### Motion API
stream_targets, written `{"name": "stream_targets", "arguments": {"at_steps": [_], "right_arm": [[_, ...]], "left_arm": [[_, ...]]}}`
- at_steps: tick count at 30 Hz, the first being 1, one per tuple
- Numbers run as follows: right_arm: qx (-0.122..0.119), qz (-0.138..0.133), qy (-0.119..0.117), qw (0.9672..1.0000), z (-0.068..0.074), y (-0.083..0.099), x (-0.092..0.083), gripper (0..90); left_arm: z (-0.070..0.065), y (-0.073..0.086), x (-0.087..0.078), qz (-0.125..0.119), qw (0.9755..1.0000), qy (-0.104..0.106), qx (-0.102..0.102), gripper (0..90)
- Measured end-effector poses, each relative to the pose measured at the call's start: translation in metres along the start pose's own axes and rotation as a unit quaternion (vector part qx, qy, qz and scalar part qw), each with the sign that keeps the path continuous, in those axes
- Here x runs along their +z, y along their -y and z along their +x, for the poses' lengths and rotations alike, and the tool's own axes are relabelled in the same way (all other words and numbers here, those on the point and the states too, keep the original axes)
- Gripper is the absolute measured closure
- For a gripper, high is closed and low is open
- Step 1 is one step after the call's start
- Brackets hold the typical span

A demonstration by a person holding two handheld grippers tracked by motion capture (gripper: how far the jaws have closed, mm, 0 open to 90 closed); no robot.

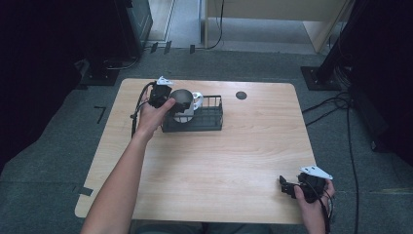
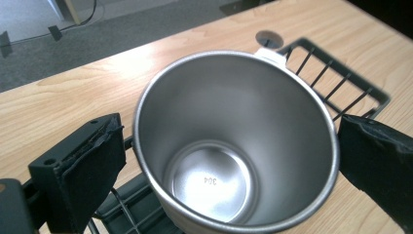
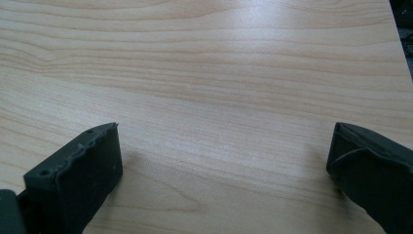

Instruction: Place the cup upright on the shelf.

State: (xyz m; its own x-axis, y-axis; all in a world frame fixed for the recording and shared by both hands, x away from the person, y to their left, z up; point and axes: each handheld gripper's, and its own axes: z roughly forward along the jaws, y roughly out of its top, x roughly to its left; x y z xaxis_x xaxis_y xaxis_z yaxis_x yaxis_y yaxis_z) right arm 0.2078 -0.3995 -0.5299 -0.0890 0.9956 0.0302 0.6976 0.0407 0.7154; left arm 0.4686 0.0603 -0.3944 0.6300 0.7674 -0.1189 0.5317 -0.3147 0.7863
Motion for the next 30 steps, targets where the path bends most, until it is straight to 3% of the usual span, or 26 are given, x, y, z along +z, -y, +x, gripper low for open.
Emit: {"name": "stream_targets", "arguments": {"at_steps": [2, 6, 10, 14, 19, 23, 30], "right_arm": [[0.000, 0.000, 0.000, 1.0000, 0.000, 0.000, 0.000, 0.0], [0.000, 0.000, 0.000, 1.0000, 0.000, 0.000, 0.000, 0.0], [0.000, 0.000, 0.000, 1.0000, 0.000, 0.000, 0.000, 0.0], [0.000, 0.000, 0.000, 1.0000, 0.000, 0.000, 0.000, 0.0], [0.000, 0.000, 0.000, 1.0000, 0.000, 0.000, 0.000, 0.0], [0.000, 0.000, 0.000, 1.0000, 0.000, 0.000, 0.000, 0.0], [0.000, 0.000, 0.000, 1.0000, 0.000, 0.000, 0.000, 0.0]], "left_arm": [[0.004, -0.001, -0.006, -0.008, 0.9999, -0.004, -0.011, 0.0], [0.006, -0.001, -0.010, -0.012, 0.9998, -0.006, -0.014, 0.0], [0.012, 0.001, -0.022, -0.040, 0.9987, -0.003, -0.032, 0.0], [0.012, 0.005, -0.033, -0.055, 0.9979, -0.009, -0.033, 0.0], [0.014, 0.020, -0.057, -0.076, 0.9960, -0.021, -0.041, 0.0], [0.012, 0.028, -0.064, -0.079, 0.9957, -0.020, -0.045, 0.0], [0.007, 0.045, -0.082, -0.088, 0.9947, -0.035, -0.039, 0.0]]}}
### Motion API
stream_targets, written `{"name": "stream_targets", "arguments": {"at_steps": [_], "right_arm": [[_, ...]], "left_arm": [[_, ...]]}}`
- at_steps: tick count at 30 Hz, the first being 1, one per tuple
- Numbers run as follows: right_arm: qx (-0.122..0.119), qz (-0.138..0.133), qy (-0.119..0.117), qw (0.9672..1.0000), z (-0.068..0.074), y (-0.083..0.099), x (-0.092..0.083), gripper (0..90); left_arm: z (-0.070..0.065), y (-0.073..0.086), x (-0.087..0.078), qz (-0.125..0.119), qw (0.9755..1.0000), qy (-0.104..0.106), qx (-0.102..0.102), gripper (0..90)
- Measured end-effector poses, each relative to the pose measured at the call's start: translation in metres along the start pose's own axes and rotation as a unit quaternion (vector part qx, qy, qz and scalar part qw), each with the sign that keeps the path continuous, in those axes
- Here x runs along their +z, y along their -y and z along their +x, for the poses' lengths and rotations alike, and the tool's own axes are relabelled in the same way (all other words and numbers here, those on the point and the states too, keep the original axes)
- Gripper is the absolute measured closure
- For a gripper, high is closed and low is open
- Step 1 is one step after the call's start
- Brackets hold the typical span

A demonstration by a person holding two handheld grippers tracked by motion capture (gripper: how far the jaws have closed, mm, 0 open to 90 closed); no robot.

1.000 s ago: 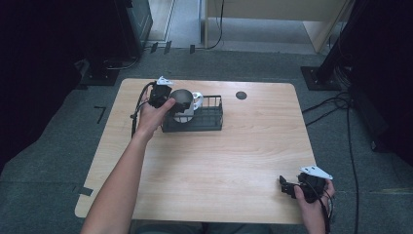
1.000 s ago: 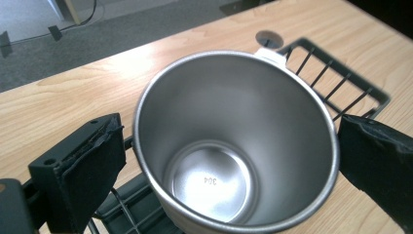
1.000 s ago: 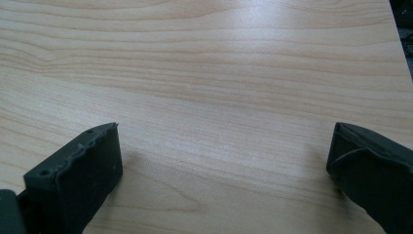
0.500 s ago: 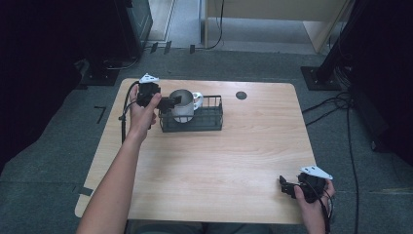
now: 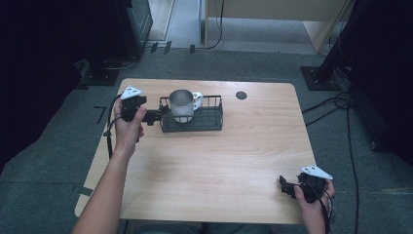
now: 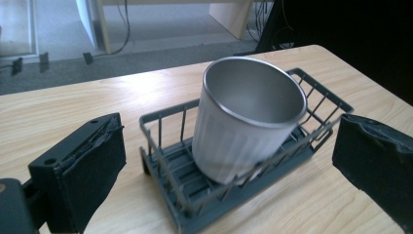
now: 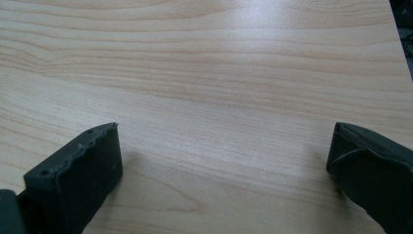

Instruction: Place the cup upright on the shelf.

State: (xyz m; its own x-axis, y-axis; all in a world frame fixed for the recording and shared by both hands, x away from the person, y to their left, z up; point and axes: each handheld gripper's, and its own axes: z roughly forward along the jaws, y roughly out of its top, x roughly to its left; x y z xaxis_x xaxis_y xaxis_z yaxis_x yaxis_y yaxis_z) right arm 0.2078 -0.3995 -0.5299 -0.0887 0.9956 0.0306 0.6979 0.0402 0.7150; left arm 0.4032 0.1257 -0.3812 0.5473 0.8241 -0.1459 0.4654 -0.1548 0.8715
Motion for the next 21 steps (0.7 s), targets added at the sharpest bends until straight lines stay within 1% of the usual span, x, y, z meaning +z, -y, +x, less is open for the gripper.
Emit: {"name": "stream_targets", "arguments": {"at_steps": [1, 2, 3, 5, 7, 8, 9, 10, 11, 13, 16, 18, 19, 20, 21], "right_arm": [[0.000, 0.000, 0.000, 1.0000, 0.000, 0.000, 0.000, 0.0], [0.000, 0.000, 0.000, 1.0000, 0.000, 0.000, 0.000, 0.0], [0.000, 0.000, 0.000, 1.0000, 0.000, 0.000, 0.000, 0.0], [0.000, 0.000, 0.000, 1.0000, 0.000, 0.000, 0.000, 0.0], [0.000, 0.000, 0.000, 1.0000, 0.000, 0.000, 0.000, 0.0], [-0.001, 0.000, 0.000, 1.0000, 0.000, 0.000, 0.000, 0.0], [-0.001, 0.000, 0.000, 1.0000, 0.000, 0.000, 0.000, 0.0], [0.000, 0.000, 0.000, 1.0000, 0.000, 0.000, 0.000, 0.0], [0.000, 0.000, 0.000, 1.0000, 0.000, 0.000, 0.000, 0.0], [-0.001, 0.000, 0.000, 1.0000, 0.000, 0.000, 0.000, 0.0], [-0.001, 0.000, 0.000, 1.0000, 0.000, 0.000, 0.000, 0.0], [-0.001, 0.000, 0.000, 1.0000, 0.000, 0.000, 0.000, 0.0], [-0.001, 0.000, 0.000, 1.0000, 0.000, 0.000, 0.000, 0.0], [-0.001, 0.000, 0.000, 1.0000, 0.000, 0.000, 0.000, 0.0], [-0.001, 0.000, 0.000, 1.0000, 0.000, 0.000, 0.000, 0.0]], "left_arm": [[0.000, 0.003, -0.004, 0.000, 1.0000, -0.002, 0.002, 0.0], [0.000, 0.009, -0.011, -0.001, 1.0000, -0.007, 0.003, 0.0], [0.000, 0.009, -0.011, -0.001, 1.0000, -0.007, 0.003, 0.0], [0.000, 0.016, -0.019, -0.002, 1.0000, -0.008, 0.000, 0.0], [0.000, 0.024, -0.026, -0.002, 0.9999, -0.016, -0.003, 0.0], [-0.001, 0.032, -0.032, -0.003, 0.9997, -0.024, -0.005, 0.0], [-0.001, 0.032, -0.032, -0.003, 0.9997, -0.024, -0.005, 0.0], [-0.002, 0.037, -0.034, -0.002, 0.9995, -0.031, -0.004, 0.0], [-0.002, 0.042, -0.036, 0.000, 0.9993, -0.037, -0.002, 0.0], [-0.003, 0.051, -0.041, 0.005, 0.9993, -0.038, -0.004, 0.0], [-0.003, 0.068, -0.049, 0.008, 0.9989, -0.045, -0.006, 0.0], [-0.001, 0.080, -0.055, 0.009, 0.9987, -0.047, -0.016, 0.0], [0.001, 0.091, -0.061, 0.012, 0.9982, -0.054, -0.023, 0.0], [0.001, 0.091, -0.061, 0.012, 0.9982, -0.054, -0.023, 0.0], [0.002, 0.096, -0.063, 0.016, 0.9978, -0.061, -0.020, 0.0]]}}
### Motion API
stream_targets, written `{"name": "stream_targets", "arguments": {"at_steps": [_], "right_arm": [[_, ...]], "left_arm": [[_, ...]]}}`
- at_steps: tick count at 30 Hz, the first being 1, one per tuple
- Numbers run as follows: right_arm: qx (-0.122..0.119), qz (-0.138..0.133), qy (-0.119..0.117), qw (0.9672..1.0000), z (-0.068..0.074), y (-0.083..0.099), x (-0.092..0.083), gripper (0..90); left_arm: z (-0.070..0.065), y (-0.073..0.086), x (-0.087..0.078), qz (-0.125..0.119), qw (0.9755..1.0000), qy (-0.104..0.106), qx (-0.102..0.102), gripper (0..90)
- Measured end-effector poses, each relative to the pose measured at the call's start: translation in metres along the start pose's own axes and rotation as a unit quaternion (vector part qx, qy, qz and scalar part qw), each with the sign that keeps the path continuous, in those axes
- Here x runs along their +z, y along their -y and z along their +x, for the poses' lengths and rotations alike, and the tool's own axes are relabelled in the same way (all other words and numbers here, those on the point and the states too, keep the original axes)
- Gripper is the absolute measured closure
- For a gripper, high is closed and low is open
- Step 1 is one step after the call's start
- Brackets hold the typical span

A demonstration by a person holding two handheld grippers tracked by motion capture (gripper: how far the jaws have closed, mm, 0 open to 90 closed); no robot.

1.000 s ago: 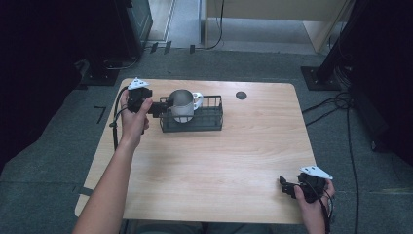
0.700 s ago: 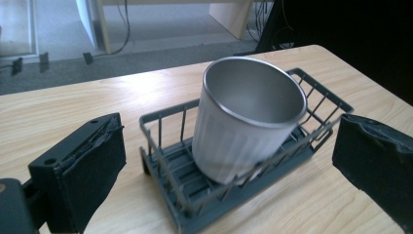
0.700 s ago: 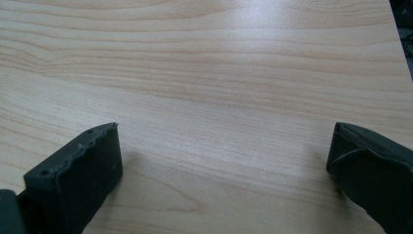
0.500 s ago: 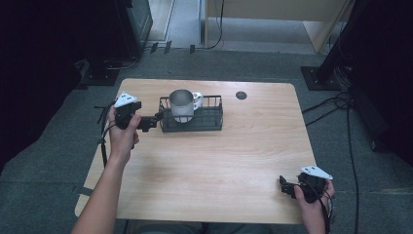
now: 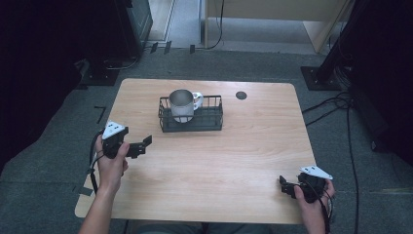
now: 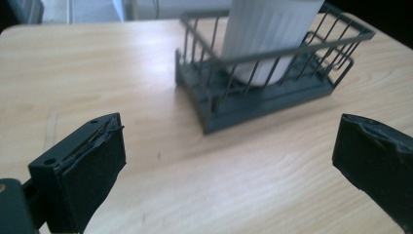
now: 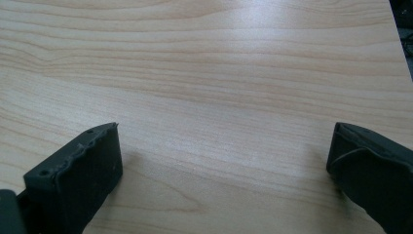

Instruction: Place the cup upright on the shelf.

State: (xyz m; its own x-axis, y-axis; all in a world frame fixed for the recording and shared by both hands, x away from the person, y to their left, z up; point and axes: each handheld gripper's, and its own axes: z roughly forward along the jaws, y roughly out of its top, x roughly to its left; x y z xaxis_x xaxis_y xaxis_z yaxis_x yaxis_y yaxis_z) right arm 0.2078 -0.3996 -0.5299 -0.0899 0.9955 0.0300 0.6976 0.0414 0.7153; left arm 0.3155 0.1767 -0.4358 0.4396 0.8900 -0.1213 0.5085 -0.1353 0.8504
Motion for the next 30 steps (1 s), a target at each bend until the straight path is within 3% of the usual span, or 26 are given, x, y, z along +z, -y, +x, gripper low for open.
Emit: {"name": "stream_targets", "arguments": {"at_steps": [3, 9, 10, 13, 17, 23, 30], "right_arm": [[0.000, 0.000, 0.000, 1.0000, 0.000, 0.000, 0.000, 0.0], [-0.001, 0.000, 0.000, 1.0000, 0.000, 0.000, 0.000, 0.0], [-0.001, 0.000, 0.000, 1.0000, 0.000, 0.000, 0.000, 0.0], [0.000, 0.000, 0.000, 1.0000, 0.000, 0.000, 0.000, 0.0], [-0.001, 0.000, 0.000, 1.0000, 0.000, 0.000, 0.000, 0.0], [-0.001, 0.000, 0.000, 1.0000, 0.000, 0.000, 0.000, 0.0], [-0.001, 0.000, 0.000, 1.0000, 0.000, 0.000, 0.000, 0.0]], "left_arm": [[0.005, 0.016, -0.008, 0.001, 0.9999, -0.006, -0.015, 0.0], [0.010, 0.056, -0.018, 0.027, 0.9991, -0.026, -0.021, 0.0], [0.010, 0.056, -0.018, 0.027, 0.9991, -0.026, -0.021, 0.0], [0.013, 0.075, -0.022, 0.039, 0.9982, -0.031, -0.034, 0.0], [0.015, 0.093, -0.025, 0.055, 0.9969, -0.046, -0.034, 0.0], [0.022, 0.108, -0.030, 0.071, 0.9943, -0.069, -0.038, 0.0], [0.019, 0.112, -0.029, 0.102, 0.9905, -0.089, -0.023, 0.0]]}}
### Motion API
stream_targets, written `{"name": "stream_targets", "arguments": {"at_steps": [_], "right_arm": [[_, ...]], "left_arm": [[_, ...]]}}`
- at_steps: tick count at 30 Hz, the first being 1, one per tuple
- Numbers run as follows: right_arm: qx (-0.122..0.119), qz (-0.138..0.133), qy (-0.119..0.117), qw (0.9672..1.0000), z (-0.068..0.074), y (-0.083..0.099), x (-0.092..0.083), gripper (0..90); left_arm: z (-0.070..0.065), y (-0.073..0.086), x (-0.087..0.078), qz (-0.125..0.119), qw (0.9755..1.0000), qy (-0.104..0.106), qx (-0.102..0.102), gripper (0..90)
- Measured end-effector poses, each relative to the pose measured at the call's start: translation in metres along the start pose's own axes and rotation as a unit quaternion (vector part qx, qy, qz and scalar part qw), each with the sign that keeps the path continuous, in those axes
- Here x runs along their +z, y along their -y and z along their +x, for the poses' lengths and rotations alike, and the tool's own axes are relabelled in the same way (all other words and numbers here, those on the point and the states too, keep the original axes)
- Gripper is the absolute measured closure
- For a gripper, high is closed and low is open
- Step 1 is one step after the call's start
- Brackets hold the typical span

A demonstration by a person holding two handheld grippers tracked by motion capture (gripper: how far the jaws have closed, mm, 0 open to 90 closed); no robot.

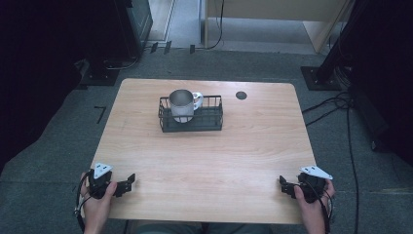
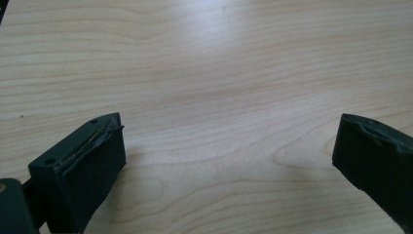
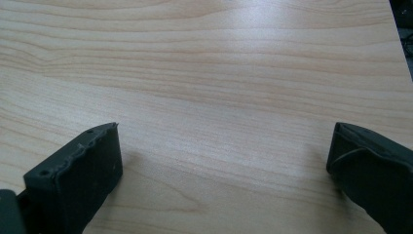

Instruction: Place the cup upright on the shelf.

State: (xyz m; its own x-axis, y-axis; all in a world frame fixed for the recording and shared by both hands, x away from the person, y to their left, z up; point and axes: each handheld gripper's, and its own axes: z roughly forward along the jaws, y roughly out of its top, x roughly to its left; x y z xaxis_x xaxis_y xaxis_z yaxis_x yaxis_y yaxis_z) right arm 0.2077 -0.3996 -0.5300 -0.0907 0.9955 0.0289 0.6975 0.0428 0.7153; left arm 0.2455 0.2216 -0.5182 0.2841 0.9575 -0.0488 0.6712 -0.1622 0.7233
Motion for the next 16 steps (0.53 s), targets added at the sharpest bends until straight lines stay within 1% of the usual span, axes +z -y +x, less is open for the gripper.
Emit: {"name": "stream_targets", "arguments": {"at_steps": [1, 2, 4, 5, 6, 11, 13, 14, 16], "right_arm": [[0.000, 0.000, 0.000, 1.0000, 0.0000, 0.0000, 0.0000, 0.0], [0.000, 0.000, 0.000, 1.0000, 0.0000, 0.0000, 0.0000, 0.0], [0.000, 0.000, 0.000, 1.0000, 0.0000, 0.0001, 0.0000, 0.0], [0.000, 0.000, 0.000, 1.0000, 0.0000, 0.0000, 0.0000, 0.0], [0.000, 0.000, 0.000, 1.0000, 0.0000, 0.0001, 0.0000, 0.0], [0.000, 0.000, 0.000, 1.0000, 0.0000, 0.0001, 0.0000, 0.0], [0.000, 0.000, 0.000, 1.0000, 0.0000, 0.0000, 0.0000, 0.0], [0.000, 0.000, 0.000, 1.0000, 0.0000, 0.0000, 0.0000, 0.0], [0.000, 0.000, 0.000, 1.0000, 0.0000, 0.0000, 0.0000, 0.0]], "left_arm": [[-0.0010, 0.0001, 0.0013, 0.015, 0.9998, -0.010, 0.001, 0.0], [-0.0010, 0.0001, 0.0013, 0.015, 0.9998, -0.010, 0.001, 0.0], [-0.0049, -0.0002, 0.0030, 0.022, 0.9993, -0.026, 0.014, 0.0], [-0.0060, -0.0003, 0.0033, 0.024, 0.9992, -0.026, 0.019, 0.0], [-0.0060, -0.0004, 0.0033, 0.024, 0.9992, -0.026, 0.019, 0.0], [-0.0061, -0.0004, 0.0033, 0.025, 0.9992, -0.027, 0.019, 0.0], [-0.0071, -0.0002, 0.0031, 0.025, 0.9991, -0.031, 0.014, 0.0], [-0.0094, 0.0004, 0.0029, 0.023, 0.9989, -0.041, 0.005, 0.0], [-0.0102, 0.0006, 0.0027, 0.024, 0.9987, -0.044, 0.002, 0.0]]}}
